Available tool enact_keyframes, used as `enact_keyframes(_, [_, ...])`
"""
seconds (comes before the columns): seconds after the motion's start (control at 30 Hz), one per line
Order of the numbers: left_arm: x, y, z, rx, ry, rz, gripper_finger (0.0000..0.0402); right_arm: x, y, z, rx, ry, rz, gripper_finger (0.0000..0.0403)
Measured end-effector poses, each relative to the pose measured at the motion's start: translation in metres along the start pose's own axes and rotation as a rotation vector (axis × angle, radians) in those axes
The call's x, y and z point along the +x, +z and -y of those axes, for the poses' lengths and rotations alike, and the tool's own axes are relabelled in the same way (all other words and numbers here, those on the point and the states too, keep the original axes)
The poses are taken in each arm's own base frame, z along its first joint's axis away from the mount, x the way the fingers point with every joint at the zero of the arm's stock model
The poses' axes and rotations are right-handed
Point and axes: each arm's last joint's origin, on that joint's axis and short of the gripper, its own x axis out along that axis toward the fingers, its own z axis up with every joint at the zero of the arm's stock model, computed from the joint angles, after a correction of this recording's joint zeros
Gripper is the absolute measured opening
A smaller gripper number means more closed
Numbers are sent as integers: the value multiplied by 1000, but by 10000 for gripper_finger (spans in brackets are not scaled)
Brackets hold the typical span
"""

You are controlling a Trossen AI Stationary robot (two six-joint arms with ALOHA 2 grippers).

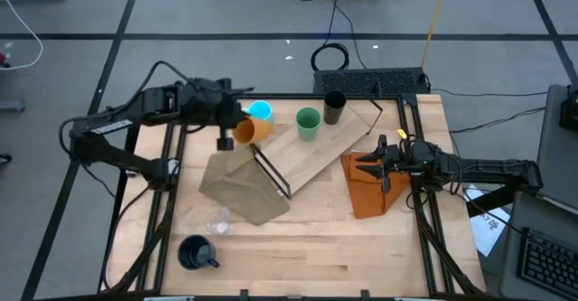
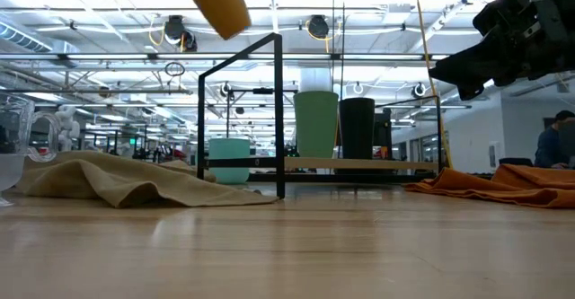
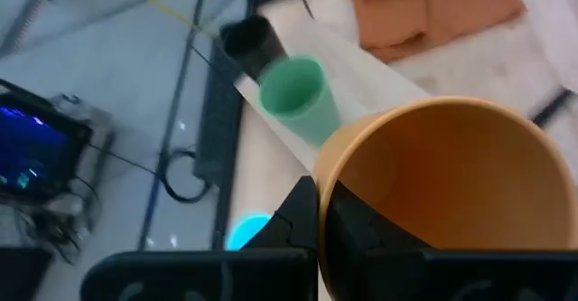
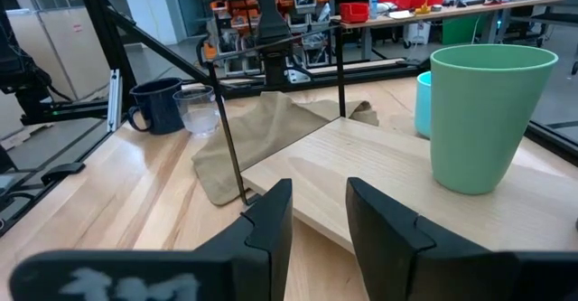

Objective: Stack small to large cups/mugs on shelf
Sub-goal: Put the orange cup on the shelf

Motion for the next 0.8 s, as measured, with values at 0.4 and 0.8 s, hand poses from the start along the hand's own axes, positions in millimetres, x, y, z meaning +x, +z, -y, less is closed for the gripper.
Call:
enact_keyframes(0.4, [60,14,-54,40,-35,-39,2,0,-2,0,3,-2,-19,96])
enact_keyframes(0.8, [111,8,-72,33,-186,-241,2,0,-3,0,3,-3,-26,96])
